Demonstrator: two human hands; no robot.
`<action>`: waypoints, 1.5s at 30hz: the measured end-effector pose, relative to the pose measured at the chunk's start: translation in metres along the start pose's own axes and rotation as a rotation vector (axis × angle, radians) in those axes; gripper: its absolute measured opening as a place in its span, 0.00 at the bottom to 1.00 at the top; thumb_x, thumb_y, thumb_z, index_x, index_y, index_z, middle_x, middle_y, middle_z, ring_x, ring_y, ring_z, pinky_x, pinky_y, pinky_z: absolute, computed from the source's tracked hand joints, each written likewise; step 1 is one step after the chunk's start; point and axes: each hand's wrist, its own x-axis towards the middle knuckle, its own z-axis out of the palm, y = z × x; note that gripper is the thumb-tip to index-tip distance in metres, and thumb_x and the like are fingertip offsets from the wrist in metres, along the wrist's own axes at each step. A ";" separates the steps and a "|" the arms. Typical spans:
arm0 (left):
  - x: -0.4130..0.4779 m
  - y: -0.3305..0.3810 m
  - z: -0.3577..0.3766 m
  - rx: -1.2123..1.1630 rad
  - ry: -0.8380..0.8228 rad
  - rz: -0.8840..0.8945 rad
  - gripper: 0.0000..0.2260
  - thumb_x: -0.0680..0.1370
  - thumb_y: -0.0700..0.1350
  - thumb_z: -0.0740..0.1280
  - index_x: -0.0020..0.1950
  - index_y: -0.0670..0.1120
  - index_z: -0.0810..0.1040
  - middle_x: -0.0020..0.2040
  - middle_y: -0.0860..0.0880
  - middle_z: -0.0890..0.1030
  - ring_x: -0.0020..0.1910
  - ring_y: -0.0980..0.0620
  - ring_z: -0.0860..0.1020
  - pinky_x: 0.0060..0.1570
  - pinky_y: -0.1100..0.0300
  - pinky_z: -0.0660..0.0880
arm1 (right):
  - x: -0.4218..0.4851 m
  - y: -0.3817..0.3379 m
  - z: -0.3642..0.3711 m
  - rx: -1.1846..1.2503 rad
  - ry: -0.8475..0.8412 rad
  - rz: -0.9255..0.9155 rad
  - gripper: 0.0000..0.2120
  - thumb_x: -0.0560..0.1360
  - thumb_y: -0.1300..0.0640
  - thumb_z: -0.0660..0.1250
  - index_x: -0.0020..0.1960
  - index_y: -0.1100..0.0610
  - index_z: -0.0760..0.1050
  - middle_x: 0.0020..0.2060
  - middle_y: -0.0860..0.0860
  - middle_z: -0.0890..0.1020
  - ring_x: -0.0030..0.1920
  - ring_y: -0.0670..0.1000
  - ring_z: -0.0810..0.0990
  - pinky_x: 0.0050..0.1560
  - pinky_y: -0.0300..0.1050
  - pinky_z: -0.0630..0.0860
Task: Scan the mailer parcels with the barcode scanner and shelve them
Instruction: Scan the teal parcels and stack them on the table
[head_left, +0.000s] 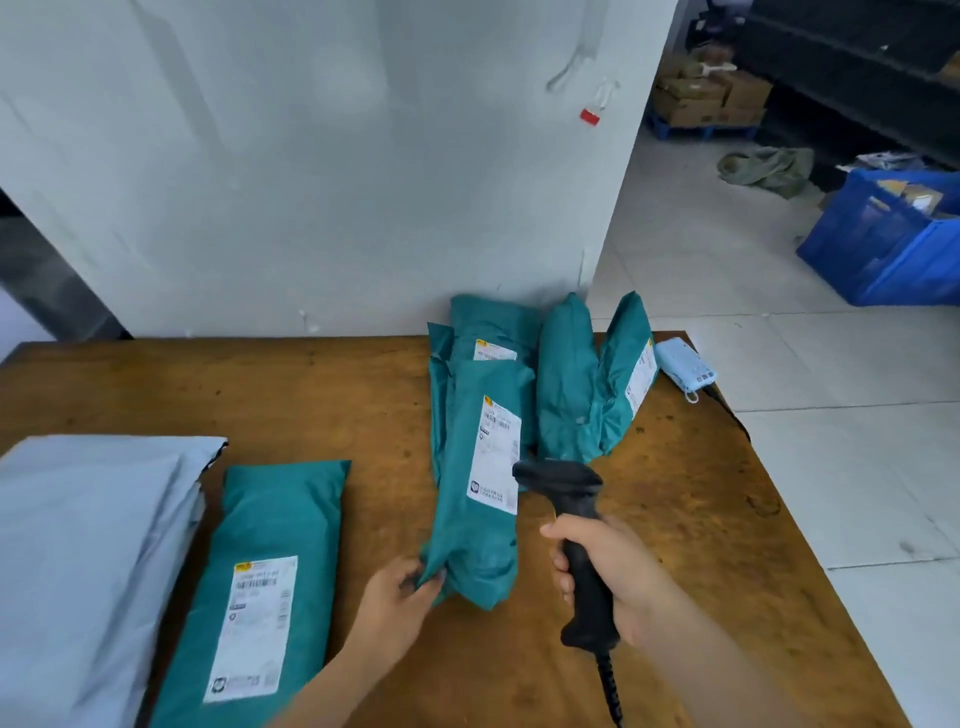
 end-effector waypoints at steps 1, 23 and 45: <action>-0.011 -0.012 -0.003 0.035 -0.017 -0.008 0.14 0.74 0.43 0.70 0.29 0.49 0.74 0.27 0.53 0.72 0.30 0.57 0.70 0.35 0.58 0.66 | -0.001 0.005 0.008 0.000 -0.009 0.000 0.09 0.73 0.62 0.67 0.40 0.60 0.67 0.23 0.53 0.72 0.21 0.50 0.68 0.26 0.40 0.66; -0.001 0.015 -0.007 -0.148 -0.240 -0.336 0.40 0.58 0.58 0.78 0.64 0.41 0.72 0.55 0.46 0.82 0.50 0.48 0.83 0.48 0.55 0.80 | -0.038 0.061 0.046 0.115 0.142 -0.011 0.10 0.73 0.62 0.67 0.35 0.60 0.70 0.24 0.53 0.72 0.21 0.50 0.68 0.26 0.41 0.66; -0.035 -0.006 0.002 -0.434 -0.252 -0.427 0.19 0.68 0.47 0.76 0.55 0.44 0.77 0.49 0.43 0.84 0.47 0.44 0.84 0.45 0.53 0.81 | -0.022 0.069 0.045 0.010 0.077 0.036 0.05 0.73 0.61 0.67 0.44 0.60 0.71 0.24 0.53 0.73 0.21 0.49 0.69 0.24 0.38 0.68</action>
